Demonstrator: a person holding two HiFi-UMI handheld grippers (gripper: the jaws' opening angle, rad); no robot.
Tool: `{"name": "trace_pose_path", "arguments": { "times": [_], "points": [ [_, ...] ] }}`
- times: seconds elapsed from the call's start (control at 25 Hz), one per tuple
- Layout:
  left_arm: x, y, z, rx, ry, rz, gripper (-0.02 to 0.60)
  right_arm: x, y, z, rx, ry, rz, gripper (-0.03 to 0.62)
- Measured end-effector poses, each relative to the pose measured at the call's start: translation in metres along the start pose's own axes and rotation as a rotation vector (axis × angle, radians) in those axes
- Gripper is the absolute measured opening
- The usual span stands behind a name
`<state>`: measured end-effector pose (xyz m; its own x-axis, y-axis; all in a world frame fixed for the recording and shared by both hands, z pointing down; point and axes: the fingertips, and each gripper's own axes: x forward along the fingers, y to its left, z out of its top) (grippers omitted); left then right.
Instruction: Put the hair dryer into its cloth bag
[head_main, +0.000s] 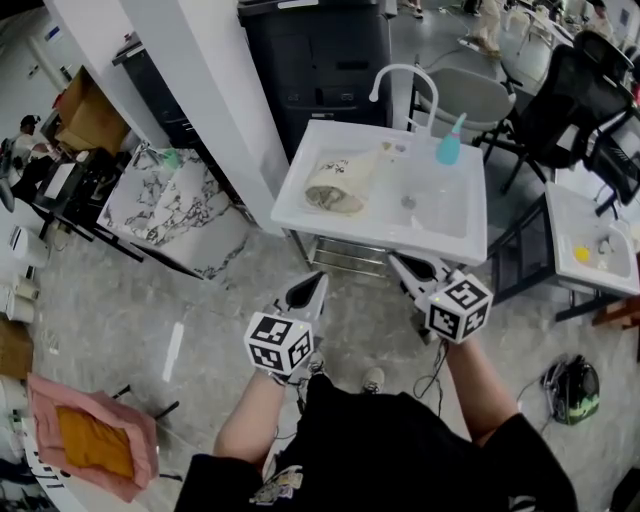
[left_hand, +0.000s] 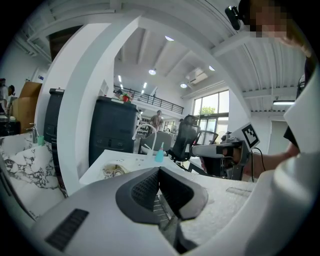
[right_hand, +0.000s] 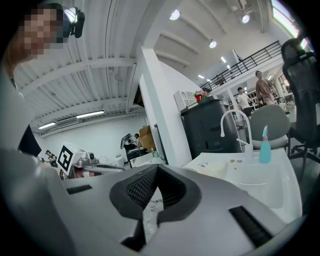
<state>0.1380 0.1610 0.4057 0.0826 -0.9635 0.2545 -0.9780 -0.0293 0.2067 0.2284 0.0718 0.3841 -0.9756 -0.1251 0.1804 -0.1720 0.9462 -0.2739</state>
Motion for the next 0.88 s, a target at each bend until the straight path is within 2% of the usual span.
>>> {"name": "trace_pose_path", "arguments": {
  "times": [0.88],
  "points": [
    [0.018, -0.001, -0.001, 0.005, 0.006, 0.024, 0.003, 0.002, -0.018, -0.001, 0.002, -0.009, 0.032, -0.003]
  ]
}}
